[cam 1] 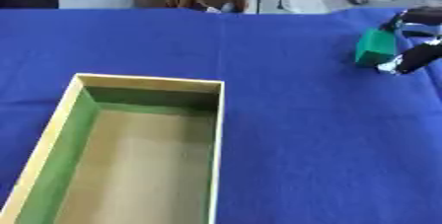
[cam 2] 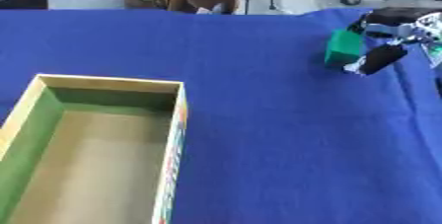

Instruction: Pick up objects on the table and place them in the box.

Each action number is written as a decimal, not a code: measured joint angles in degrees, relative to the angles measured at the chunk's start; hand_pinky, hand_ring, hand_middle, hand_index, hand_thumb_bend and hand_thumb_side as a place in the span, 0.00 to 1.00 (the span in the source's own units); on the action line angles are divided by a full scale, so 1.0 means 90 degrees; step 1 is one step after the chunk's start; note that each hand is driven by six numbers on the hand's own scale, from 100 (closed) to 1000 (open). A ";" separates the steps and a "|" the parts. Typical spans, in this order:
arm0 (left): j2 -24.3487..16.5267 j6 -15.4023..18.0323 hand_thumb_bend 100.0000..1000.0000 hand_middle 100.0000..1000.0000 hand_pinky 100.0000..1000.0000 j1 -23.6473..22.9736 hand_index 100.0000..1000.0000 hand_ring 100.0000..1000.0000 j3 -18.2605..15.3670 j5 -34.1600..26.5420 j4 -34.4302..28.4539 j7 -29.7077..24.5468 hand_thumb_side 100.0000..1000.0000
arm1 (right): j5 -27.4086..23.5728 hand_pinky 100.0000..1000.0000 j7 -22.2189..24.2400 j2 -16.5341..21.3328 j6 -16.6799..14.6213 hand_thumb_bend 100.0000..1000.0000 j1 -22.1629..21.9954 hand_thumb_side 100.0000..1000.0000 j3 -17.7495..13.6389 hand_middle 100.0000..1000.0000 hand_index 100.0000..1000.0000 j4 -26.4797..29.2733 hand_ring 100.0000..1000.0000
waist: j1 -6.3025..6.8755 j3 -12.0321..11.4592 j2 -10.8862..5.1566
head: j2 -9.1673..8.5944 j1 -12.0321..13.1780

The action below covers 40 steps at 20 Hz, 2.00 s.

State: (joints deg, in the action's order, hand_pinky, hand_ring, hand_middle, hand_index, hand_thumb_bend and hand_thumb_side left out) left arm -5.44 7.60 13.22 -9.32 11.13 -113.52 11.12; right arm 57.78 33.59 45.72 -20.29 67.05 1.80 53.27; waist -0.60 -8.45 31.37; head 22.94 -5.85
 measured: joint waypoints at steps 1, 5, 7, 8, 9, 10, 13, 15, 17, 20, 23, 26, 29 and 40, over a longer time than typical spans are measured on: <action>0.0000 -0.0003 0.00 0.29 0.00 0.0000 0.45 0.26 0.0000 0.0000 0.0000 -0.0003 0.87 | -0.0001 0.68 -0.0084 -0.0002 0.0025 0.00 0.0000 0.43 0.0001 0.50 0.36 0.0006 0.87 | -0.0002 0.0003 -0.0003 | 0.0018 0.0002; 0.0000 -0.0016 0.00 0.29 0.00 -0.0005 0.45 0.26 0.0000 0.0004 0.0000 -0.0016 0.87 | -0.0001 0.67 -0.0446 -0.0003 0.0146 0.00 -0.0001 0.41 0.0001 0.48 0.28 0.0047 0.86 | -0.0010 0.0007 -0.0055 | 0.0031 0.0009; 0.0000 -0.0025 0.00 0.29 0.00 -0.0008 0.45 0.26 0.0000 0.0005 0.0000 -0.0023 0.88 | -0.0005 0.66 -0.0618 -0.0007 0.0198 0.00 -0.0003 0.30 0.0003 0.47 0.23 0.0047 0.86 | -0.0017 0.0015 -0.0082 | 0.0055 0.0018; 0.0000 -0.0031 0.00 0.29 0.00 -0.0009 0.45 0.26 0.0000 0.0005 0.0000 -0.0028 0.88 | -0.0027 0.64 -0.0697 -0.0010 0.0224 0.00 -0.0006 0.20 0.0005 0.45 0.20 0.0047 0.85 | -0.0024 0.0027 -0.0098 | 0.0074 0.0022; 0.0000 -0.0034 0.00 0.29 0.00 -0.0009 0.45 0.26 0.0000 0.0005 0.0000 -0.0031 0.88 | -0.0058 0.63 -0.0775 -0.0010 0.0254 0.00 -0.0011 0.16 0.0006 0.43 0.18 0.0047 0.84 | -0.0029 0.0036 -0.0120 | 0.0081 0.0028; 0.0000 -0.0036 0.00 0.30 0.00 -0.0010 0.45 0.26 0.0000 0.0005 0.0000 -0.0031 0.88 | -0.0101 0.62 -0.0855 -0.0011 0.0295 0.00 -0.0024 0.16 0.0008 0.42 0.15 0.0049 0.84 | -0.0031 0.0041 -0.0152 | 0.0087 0.0038; 0.0000 -0.0052 0.00 0.30 0.00 -0.0012 0.45 0.26 0.0000 0.0005 0.0000 -0.0040 0.87 | -0.0302 0.61 -0.1083 -0.0013 0.0425 0.00 -0.0061 0.17 0.0043 0.39 0.12 0.0122 0.84 | -0.0037 0.0079 -0.0239 | 0.0186 0.0097; 0.0000 -0.0069 0.00 0.30 0.00 -0.0013 0.45 0.27 -0.0001 0.0005 0.0000 -0.0047 0.87 | -0.0478 0.61 -0.1193 -0.0014 0.0493 0.00 -0.0077 0.16 0.0084 0.37 0.10 0.0227 0.83 | -0.0060 0.0086 -0.0302 | 0.0252 0.0147; 0.0000 -0.0084 0.00 0.30 0.00 -0.0019 0.45 0.27 -0.0001 0.0003 0.0000 -0.0043 0.88 | -0.0663 0.60 -0.1259 -0.0015 0.0569 0.00 -0.0111 0.15 0.0139 0.35 0.09 0.0356 0.83 | -0.0079 0.0117 -0.0380 | 0.0320 0.0201; -0.0001 -0.0112 0.00 0.30 0.00 -0.0033 0.45 0.27 -0.0002 -0.0006 0.0000 -0.0038 0.88 | -0.0949 0.59 -0.1297 -0.0014 0.0725 0.00 -0.0141 0.14 0.0242 0.32 0.07 0.0598 0.82 | -0.0099 0.0160 -0.0516 | 0.0437 0.0286; -0.0004 -0.0151 0.00 0.30 0.00 -0.0052 0.45 0.27 -0.0002 -0.0041 0.0000 -0.0028 0.88 | -0.1238 0.59 -0.1326 -0.0009 0.0911 0.00 -0.0222 0.13 0.0398 0.29 0.06 0.0927 0.82 | -0.0128 0.0222 -0.0686 | 0.0587 0.0366; -0.0011 -0.0184 0.00 0.30 0.00 -0.0056 0.45 0.27 -0.0002 -0.0098 0.0000 -0.0021 0.88 | -0.1524 0.58 -0.1341 -0.0009 0.1049 0.00 -0.0316 0.13 0.0598 0.26 0.05 0.1340 0.83 | -0.0156 0.0252 -0.0853 | 0.0734 0.0426; -0.0014 -0.0212 0.00 0.30 0.00 -0.0055 0.45 0.27 -0.0002 -0.0152 0.0000 -0.0020 0.88 | -0.1809 0.58 -0.1280 -0.0028 0.1214 0.00 -0.0438 0.13 0.0805 0.26 0.05 0.1805 0.83 | -0.0197 0.0251 -0.1008 | 0.0857 0.0466; -0.0064 -0.0255 0.00 0.30 0.00 0.0007 0.46 0.27 -0.0001 -0.0349 0.0000 0.0003 0.87 | -0.2866 0.58 -0.0766 -0.0606 0.1761 0.00 -0.0500 0.13 0.1474 0.25 0.05 0.3487 0.84 | -0.0227 0.0189 -0.1287 | 0.1086 0.0652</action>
State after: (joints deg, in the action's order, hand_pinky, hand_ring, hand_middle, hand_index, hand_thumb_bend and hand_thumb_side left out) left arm -6.01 5.30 13.29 -9.33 7.99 -113.52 11.15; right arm 31.98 26.70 40.26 -4.44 62.55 15.06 84.66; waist -2.64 -6.75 19.79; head 32.71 0.01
